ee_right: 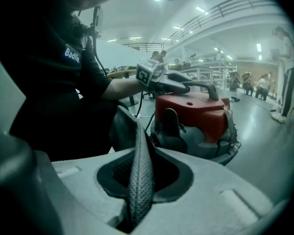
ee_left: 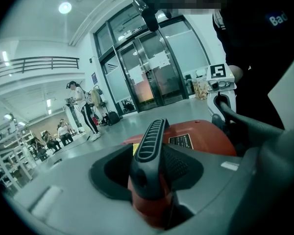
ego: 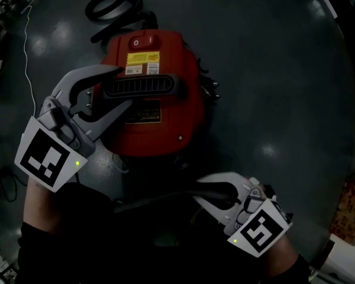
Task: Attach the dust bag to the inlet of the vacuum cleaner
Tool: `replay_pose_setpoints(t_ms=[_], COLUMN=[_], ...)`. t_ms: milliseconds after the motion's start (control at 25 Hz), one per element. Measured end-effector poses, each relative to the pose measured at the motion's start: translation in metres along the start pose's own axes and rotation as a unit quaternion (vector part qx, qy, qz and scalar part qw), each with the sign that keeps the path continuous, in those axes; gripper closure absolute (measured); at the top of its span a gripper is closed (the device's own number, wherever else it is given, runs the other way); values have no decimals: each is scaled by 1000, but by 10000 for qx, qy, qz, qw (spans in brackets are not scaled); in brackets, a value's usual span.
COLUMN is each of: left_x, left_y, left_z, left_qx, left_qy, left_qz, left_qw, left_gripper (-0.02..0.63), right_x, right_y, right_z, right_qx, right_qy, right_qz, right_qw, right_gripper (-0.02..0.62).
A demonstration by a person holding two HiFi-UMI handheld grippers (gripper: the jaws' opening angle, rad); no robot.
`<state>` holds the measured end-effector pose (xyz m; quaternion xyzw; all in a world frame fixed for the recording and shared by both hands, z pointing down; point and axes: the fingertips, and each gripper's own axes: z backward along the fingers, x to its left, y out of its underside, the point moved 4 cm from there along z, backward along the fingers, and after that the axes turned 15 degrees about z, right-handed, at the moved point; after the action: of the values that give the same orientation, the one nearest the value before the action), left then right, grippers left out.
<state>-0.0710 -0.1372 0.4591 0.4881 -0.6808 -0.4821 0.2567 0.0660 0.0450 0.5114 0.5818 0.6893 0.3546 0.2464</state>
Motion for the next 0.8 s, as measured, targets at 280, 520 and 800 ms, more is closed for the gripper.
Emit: replay_pose_setpoints(t_ms=[280, 520, 800], left_x=[0, 0, -1], left_y=[0, 0, 1], left_z=[0, 0, -1], left_qx=[-29, -18, -30], left_qy=[6, -4, -25], left_qz=[11, -22, -34], left_qw=[10000, 10000, 10000], left_gripper=[440, 442, 440], right_x=[3, 8, 12], right_y=[9, 12, 4], right_z=[4, 4, 1], right_qx=[244, 530, 492], right_qy=[126, 359, 577], right_qz=[415, 732, 980], right_qw=[9988, 9953, 9923], right_gripper=[543, 540, 540])
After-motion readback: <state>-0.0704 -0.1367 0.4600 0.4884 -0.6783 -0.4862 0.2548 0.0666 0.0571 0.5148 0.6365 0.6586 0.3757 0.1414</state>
